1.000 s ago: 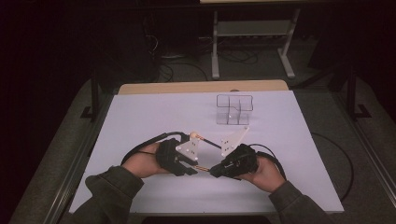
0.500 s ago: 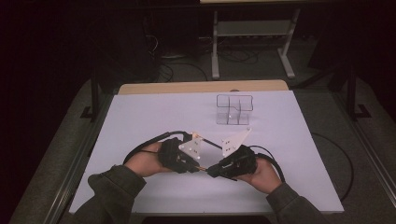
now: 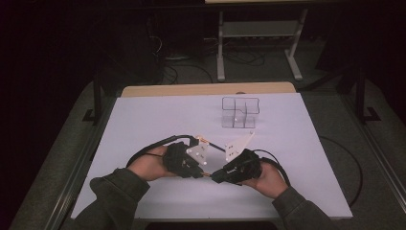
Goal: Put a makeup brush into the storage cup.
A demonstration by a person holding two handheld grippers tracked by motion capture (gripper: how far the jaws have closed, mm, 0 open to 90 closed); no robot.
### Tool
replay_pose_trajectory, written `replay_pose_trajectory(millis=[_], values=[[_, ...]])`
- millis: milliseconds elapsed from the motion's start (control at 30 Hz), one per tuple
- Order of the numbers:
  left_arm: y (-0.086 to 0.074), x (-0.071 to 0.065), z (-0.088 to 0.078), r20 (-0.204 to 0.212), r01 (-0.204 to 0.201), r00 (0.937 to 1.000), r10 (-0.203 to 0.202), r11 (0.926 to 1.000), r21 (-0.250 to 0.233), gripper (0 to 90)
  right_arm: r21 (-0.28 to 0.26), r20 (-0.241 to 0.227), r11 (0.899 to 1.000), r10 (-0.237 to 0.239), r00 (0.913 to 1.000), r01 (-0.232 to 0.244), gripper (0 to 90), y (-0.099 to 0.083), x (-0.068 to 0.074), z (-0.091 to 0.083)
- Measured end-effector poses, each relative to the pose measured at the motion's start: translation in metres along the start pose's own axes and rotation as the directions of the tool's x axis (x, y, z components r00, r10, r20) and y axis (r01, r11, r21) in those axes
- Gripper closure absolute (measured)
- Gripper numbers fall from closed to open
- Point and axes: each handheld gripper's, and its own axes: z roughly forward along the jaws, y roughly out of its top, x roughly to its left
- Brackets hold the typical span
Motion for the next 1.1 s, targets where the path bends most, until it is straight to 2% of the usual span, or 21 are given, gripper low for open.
replay_pose_trajectory(millis=[33, 300, 433, 667, 867, 933, 967, 1067, 1100], values=[[0.001, 0.0, 0.001, 0.003, -0.002, 1.0, 0.002, 0.9999, 0.013, 84.4, 0.014, 0.001, 1.0, 0.0, 1.0, 0.0, 75.8, 0.001, -0.001, 0.001], [0.006, -0.001, 0.002, 0.005, -0.024, 0.9997, 0.024, 0.9986, 0.047, 84.5, 0.034, -0.008, 0.999, -0.007, 0.9999, 0.007, 73.7, 0.011, -0.001, 0.003], [0.009, -0.001, 0.0, 0.007, -0.032, 0.9995, 0.031, 0.9977, 0.06, 84.5, 0.046, -0.016, 0.999, -0.013, 0.9998, 0.013, 76.1, 0.018, 0.0, 0.005], [0.012, -0.002, 0.0, 0.005, -0.034, 0.9994, 0.034, 0.9976, 0.06, 84.4, 0.054, -0.024, 0.999, -0.007, 0.9997, 0.009, 81.7, 0.019, 0.001, 0.006], [0.009, -0.001, -0.002, -0.008, -0.015, 0.9999, 0.015, 0.9992, 0.038, 79.1, 0.022, -0.035, 1.0, -0.003, 0.9994, 0.004, 82.3, 0.016, 0.0, 0.007], [0.006, 0.0, -0.005, -0.022, 0.001, 0.9998, 0.0, 0.9998, 0.02, 76.1, 0.016, -0.042, 1.0, 0.011, 0.9991, -0.011, 82.3, 0.014, -0.001, 0.006], [0.001, 0.0, -0.008, -0.032, 0.025, 0.9992, -0.025, 0.9996, -0.011, 74.6, 0.011, -0.041, 1.0, 0.015, 0.9991, -0.014, 82.3, 0.011, -0.003, 0.006], [-0.003, 0.0, -0.012, -0.036, 0.042, 0.9984, -0.043, 0.9988, -0.027, 71.2, 0.007, -0.039, 1.0, 0.024, 0.999, -0.024, 82.3, 0.008, -0.004, 0.005], [-0.007, 0.0, -0.014, -0.047, 0.055, 0.9973, -0.057, 0.9972, -0.051, 69.7, 0.002, -0.029, 1.0, 0.031, 0.9991, -0.031, 82.3, 0.005, -0.006, 0.002]])
